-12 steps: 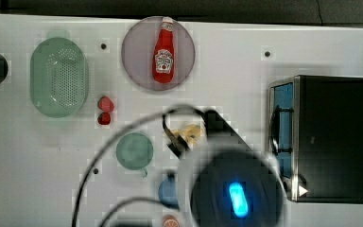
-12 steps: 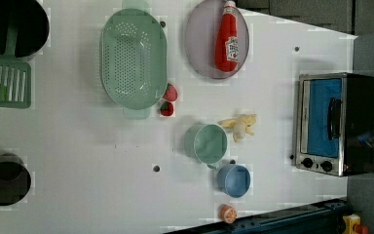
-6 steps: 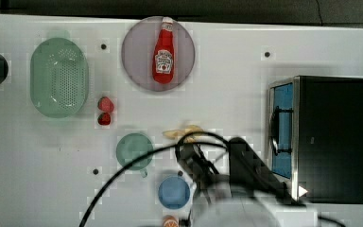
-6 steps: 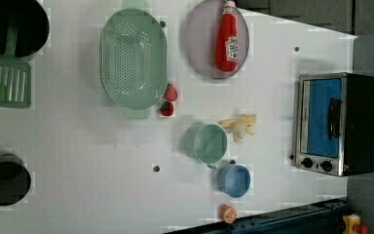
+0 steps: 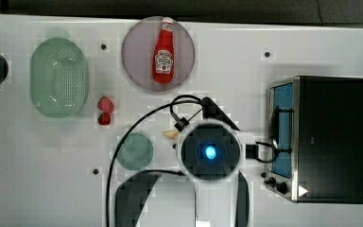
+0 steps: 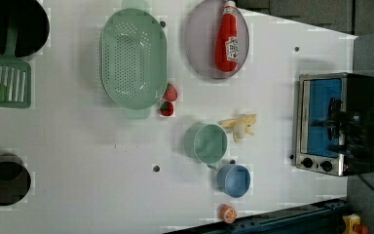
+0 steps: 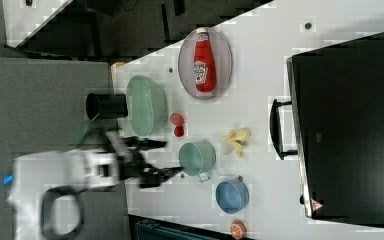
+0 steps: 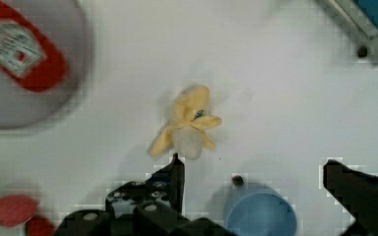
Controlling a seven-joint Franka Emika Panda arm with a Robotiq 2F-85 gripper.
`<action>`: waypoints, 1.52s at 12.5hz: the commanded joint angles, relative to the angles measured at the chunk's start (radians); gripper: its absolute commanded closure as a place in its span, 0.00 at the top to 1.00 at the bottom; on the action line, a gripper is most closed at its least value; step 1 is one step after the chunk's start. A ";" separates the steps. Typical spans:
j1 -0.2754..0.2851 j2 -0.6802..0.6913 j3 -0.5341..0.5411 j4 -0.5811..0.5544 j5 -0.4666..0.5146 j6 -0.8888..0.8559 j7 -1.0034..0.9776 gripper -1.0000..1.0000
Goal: Pick banana from table and place on oven.
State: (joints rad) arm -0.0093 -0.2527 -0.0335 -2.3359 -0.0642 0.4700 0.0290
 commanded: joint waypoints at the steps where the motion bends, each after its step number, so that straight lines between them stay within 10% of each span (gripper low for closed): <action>1: -0.004 0.054 0.010 -0.047 0.028 0.160 0.028 1.00; 17: -0.004 0.586 0.012 -0.095 0.029 0.641 0.029 1.00; 19: -0.004 0.602 0.012 -0.095 0.029 0.657 0.029 0.84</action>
State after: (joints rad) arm -0.0229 0.3557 -0.0355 -2.4551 -0.0378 1.1318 0.0311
